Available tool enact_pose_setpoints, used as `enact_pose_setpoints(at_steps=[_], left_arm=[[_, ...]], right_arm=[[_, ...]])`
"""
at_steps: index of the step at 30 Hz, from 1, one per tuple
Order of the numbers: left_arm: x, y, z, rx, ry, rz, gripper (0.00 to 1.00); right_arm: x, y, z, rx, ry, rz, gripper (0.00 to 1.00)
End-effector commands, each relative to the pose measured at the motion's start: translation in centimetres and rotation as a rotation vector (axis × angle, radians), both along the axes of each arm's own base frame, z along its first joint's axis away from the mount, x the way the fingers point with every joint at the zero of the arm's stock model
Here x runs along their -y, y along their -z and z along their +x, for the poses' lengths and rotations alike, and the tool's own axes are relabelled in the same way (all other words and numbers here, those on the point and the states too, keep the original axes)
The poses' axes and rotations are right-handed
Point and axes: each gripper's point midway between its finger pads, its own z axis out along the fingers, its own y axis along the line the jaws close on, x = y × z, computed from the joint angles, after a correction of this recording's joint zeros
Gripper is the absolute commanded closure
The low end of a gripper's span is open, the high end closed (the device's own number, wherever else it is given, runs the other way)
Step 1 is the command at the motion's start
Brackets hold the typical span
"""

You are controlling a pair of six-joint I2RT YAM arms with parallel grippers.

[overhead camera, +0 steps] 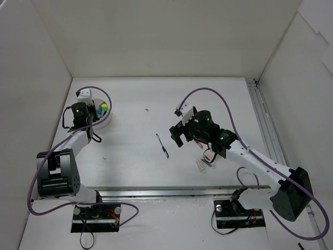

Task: Sort the stationery into containers
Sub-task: Place the pen in the storage box, then pick up the pen from the center of the board.

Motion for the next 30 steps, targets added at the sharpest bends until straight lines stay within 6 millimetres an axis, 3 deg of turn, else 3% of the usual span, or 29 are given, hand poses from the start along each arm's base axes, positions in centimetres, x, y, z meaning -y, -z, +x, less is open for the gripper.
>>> enact_pose_setpoints(at_steps=[1, 13, 14, 15, 16, 18, 19, 22, 23, 26, 30], left_arm=[[-0.1, -4.1, 0.0, 0.109, -0.008, -0.021, 0.80], [1.0, -10.8, -2.5, 0.234, 0.033, -0.027, 0.39], [1.3, -12.1, -3.3, 0.258, 0.036, -0.034, 0.26], [1.4, -12.6, -3.7, 0.266, 0.027, -0.058, 0.04], [1.5, -13.6, -4.1, 0.278, 0.022, -0.071, 0.01], [2.4, -14.5, -5.7, 0.265, 0.043, -0.127, 0.01], [3.4, -16.1, -6.6, 0.296, 0.067, -0.142, 0.01], [6.6, -15.8, -8.9, 0.271, 0.164, -0.226, 0.01], [7.2, -16.7, -10.3, 0.298, 0.185, -0.252, 0.01], [10.3, -16.4, -12.9, 0.283, 0.282, -0.367, 0.01], [13.6, -13.3, -15.1, 0.189, 0.368, -0.490, 0.01]], right_arm=[[-0.3, -1.9, 0.3, 0.044, -0.002, 0.060, 0.02], [0.0, -2.8, -0.4, 0.037, 0.025, 0.109, 0.02], [0.1, -2.8, -0.4, 0.031, 0.038, 0.115, 0.02], [0.3, -2.7, -0.3, 0.017, 0.060, 0.123, 0.02], [0.5, -2.7, -0.2, 0.010, 0.081, 0.128, 0.02], [0.7, -2.1, -0.1, -0.027, 0.123, 0.143, 0.02], [0.7, -1.7, -0.2, -0.044, 0.138, 0.145, 0.02], [1.0, -0.2, -0.3, -0.109, 0.179, 0.143, 0.02], [1.0, 0.6, -0.3, -0.135, 0.195, 0.131, 0.02], [1.8, 2.6, -0.5, -0.191, 0.274, 0.119, 0.02], [4.0, 4.9, -0.6, -0.227, 0.416, 0.096, 0.02]])
